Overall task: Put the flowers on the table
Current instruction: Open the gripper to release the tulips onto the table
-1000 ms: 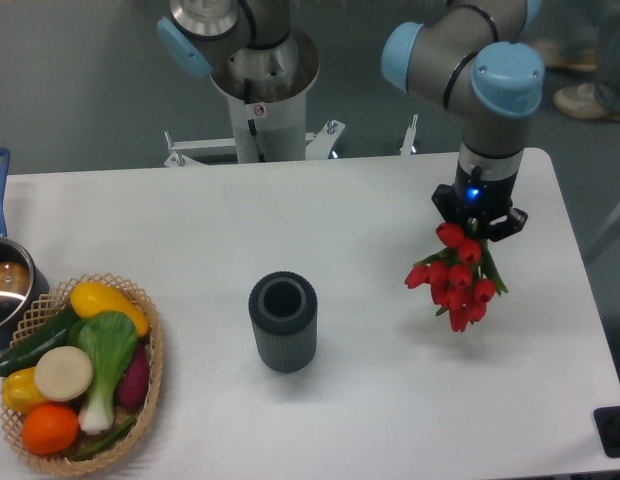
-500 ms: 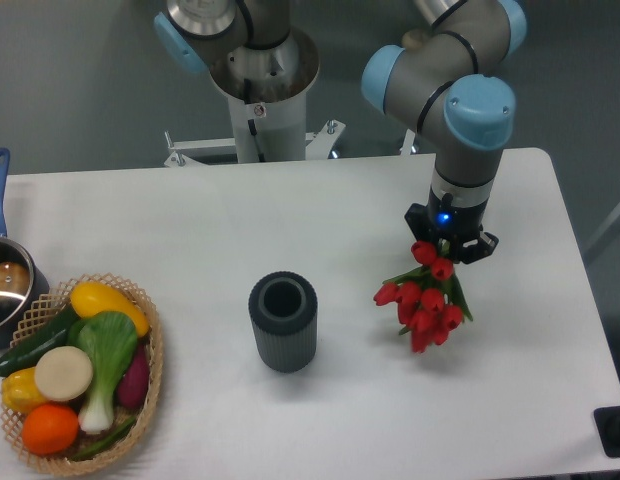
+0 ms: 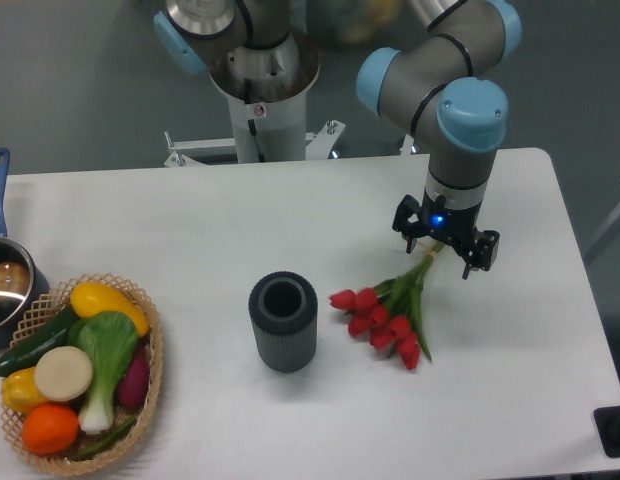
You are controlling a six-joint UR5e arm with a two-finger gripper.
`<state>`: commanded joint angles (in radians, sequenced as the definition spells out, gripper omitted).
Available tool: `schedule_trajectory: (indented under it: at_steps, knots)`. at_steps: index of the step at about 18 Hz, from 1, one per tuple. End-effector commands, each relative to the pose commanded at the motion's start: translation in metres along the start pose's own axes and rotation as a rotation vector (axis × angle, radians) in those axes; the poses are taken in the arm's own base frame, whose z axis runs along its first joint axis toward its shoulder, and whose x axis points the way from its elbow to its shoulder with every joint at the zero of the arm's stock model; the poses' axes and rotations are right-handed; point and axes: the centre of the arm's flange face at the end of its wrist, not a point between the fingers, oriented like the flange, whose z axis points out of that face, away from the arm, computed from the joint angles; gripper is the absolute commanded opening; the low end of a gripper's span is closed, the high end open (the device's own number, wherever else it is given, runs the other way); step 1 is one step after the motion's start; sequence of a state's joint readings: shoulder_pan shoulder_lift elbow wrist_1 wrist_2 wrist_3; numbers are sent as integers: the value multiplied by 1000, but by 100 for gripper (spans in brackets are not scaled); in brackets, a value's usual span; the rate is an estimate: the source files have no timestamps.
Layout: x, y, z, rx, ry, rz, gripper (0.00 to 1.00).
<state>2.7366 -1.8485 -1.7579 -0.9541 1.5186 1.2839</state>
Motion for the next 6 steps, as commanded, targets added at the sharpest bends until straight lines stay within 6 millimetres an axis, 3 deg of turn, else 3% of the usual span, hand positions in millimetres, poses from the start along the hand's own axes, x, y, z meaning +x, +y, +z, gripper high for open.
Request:
schedule_trajectory:
  at_steps: [3,6]
  knots:
    - [-7,16,-12,3,-22,-28,100]
    - [-11,27,-11,-4,-20,-49,100]
